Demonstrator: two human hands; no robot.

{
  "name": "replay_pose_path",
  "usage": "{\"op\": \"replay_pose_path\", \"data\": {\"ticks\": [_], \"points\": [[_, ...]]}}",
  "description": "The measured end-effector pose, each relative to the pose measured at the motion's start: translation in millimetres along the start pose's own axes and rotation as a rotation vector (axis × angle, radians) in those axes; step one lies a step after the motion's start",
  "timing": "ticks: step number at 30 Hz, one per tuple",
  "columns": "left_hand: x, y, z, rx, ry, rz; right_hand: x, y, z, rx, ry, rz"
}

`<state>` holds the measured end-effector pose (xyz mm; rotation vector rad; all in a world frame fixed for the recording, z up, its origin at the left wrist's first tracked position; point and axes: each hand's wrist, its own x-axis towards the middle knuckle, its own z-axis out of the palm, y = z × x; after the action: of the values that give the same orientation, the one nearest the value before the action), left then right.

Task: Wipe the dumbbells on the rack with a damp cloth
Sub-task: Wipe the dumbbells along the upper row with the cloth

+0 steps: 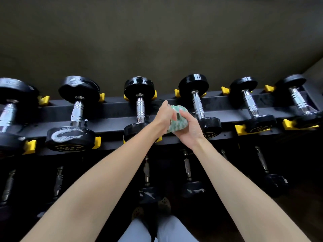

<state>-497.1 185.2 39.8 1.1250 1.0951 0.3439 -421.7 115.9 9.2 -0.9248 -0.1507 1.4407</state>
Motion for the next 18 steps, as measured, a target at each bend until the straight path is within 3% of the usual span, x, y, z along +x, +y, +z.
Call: {"op": "replay_pose_path", "data": {"ticks": [2, 4, 6, 10, 14, 18], "points": [[2.8, 11.1, -17.5, 0.199, 0.003, 0.099, 8.7, -8.7, 2.2, -0.053, 0.022, 0.005], [10.4, 17.5, -39.3, 0.553, 0.021, 0.214, 19.4, -16.8, 9.8, -0.165, 0.003, 0.031], [16.3, 22.3, -58.5, 0.699, 0.014, 0.241, 31.9, -22.5, 22.4, -0.308, -0.026, 0.059], [28.1, 30.4, -89.4, 0.56, 0.147, 0.256, 57.2, -34.2, 47.2, -0.376, -0.143, 0.072], [33.0, 32.7, -115.2, 0.118, 0.182, 0.173, 72.9, -38.8, 55.0, -0.474, -0.259, 0.205], [40.3, 29.5, -136.9, 0.163, 0.287, 0.143, 91.1, -37.3, 55.7, -0.566, -0.152, 0.218]]}}
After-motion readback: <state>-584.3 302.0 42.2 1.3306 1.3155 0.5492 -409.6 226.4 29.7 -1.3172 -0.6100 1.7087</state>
